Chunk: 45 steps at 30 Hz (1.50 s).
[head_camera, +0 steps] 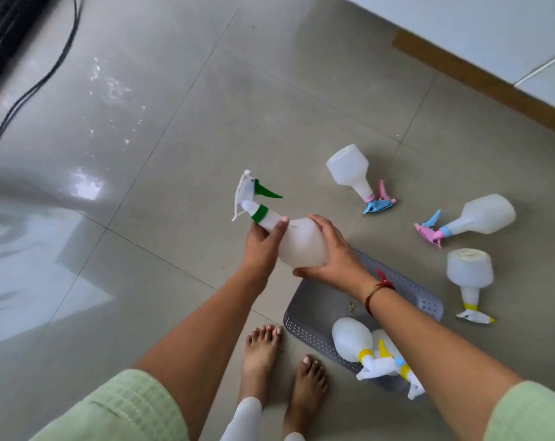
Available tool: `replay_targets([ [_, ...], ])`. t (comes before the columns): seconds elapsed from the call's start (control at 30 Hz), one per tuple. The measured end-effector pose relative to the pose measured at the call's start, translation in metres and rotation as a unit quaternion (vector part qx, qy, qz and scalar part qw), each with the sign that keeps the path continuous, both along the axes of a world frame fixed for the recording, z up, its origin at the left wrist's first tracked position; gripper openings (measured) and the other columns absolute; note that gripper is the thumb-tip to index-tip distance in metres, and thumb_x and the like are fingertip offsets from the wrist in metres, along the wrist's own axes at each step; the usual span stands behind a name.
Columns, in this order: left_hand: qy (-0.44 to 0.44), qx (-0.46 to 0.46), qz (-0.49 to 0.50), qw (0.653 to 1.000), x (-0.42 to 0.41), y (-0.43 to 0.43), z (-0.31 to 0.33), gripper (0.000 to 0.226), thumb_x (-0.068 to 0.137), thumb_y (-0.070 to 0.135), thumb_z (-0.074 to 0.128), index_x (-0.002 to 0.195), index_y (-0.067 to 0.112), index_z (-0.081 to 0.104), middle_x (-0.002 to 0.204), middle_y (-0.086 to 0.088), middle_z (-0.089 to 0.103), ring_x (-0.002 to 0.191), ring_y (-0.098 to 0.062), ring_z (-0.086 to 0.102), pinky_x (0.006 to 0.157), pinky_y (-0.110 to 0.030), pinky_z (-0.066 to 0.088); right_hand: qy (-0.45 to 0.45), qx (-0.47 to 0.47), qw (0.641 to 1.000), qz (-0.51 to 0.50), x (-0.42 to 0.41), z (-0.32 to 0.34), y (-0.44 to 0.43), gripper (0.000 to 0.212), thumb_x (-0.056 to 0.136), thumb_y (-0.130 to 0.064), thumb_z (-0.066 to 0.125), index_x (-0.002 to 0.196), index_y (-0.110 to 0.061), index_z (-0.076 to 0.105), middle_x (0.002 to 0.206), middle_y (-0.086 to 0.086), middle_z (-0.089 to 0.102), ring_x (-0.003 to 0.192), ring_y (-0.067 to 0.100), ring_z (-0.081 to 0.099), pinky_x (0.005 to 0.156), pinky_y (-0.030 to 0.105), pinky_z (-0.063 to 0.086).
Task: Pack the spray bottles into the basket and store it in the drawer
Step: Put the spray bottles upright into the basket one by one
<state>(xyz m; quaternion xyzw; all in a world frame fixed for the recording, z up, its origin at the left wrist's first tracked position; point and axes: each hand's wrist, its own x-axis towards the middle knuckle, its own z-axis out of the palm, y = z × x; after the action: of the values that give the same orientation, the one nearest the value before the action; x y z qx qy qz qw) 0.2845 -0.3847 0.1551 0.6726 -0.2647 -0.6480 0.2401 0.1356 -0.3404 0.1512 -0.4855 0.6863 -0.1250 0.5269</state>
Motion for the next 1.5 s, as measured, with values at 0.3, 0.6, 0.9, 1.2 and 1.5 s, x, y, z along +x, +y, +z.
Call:
replay_targets([
  [0.3,-0.144,-0.081,-0.235,0.958,-0.058,0.071,0.016,0.047,0.076,0.035,0.084,0.118,0.016,0.07,0.112,-0.006,0.075,0.103,-0.025,0.068,0.079,-0.027,0.048,0.02,0.019,0.961,-0.276,-0.035,0.046,0.052,0.045,0.089,0.007,0.043,0.123,-0.014,0.063,0.127,0.014,0.056,0.107,0.025,0.059,0.096,0.035,0.047],
  [0.6,-0.206,-0.117,-0.334,0.912,-0.07,0.122,0.005,0.027,0.083,0.023,0.067,0.108,0.033,0.065,0.081,0.012,0.066,0.088,-0.023,0.067,0.06,-0.025,0.039,0.059,0.042,0.953,-0.295,-0.018,0.084,0.083,0.062,0.07,-0.072,0.06,0.112,-0.026,0.055,0.08,0.007,0.071,0.075,0.029,0.067,0.073,0.044,0.056],
  [0.9,-0.219,-0.045,-0.579,0.784,-0.048,0.13,-0.011,0.082,0.087,0.013,0.067,0.156,0.016,0.021,0.156,-0.009,0.035,0.145,-0.029,0.033,0.117,-0.039,0.032,0.108,0.101,0.957,-0.249,-0.014,0.045,0.101,0.033,0.08,-0.023,0.067,0.107,-0.014,0.051,0.096,0.014,0.07,0.09,0.035,0.062,0.074,0.036,0.048],
  [1.2,-0.257,-0.008,-0.672,0.695,0.011,0.154,-0.022,0.076,0.092,0.008,0.052,0.157,0.018,0.013,0.157,-0.007,0.03,0.145,-0.029,0.032,0.114,-0.043,0.035,0.089,0.167,0.965,-0.18,0.006,-0.018,0.121,0.035,0.081,-0.015,0.064,0.112,-0.011,0.049,0.111,0.019,0.065,0.098,0.038,0.06,0.075,0.036,0.046],
  [1.5,-0.258,0.023,-0.662,0.703,0.037,0.163,-0.027,0.073,0.089,0.016,0.058,0.153,0.017,0.022,0.15,-0.01,0.038,0.139,-0.032,0.038,0.11,-0.045,0.04,0.126,0.155,0.971,-0.129,0.014,-0.024,0.127,0.074,0.085,-0.02,0.062,0.149,-0.019,0.026,0.129,0.023,0.06,0.116,0.041,0.057,0.09,0.041,0.047],
])
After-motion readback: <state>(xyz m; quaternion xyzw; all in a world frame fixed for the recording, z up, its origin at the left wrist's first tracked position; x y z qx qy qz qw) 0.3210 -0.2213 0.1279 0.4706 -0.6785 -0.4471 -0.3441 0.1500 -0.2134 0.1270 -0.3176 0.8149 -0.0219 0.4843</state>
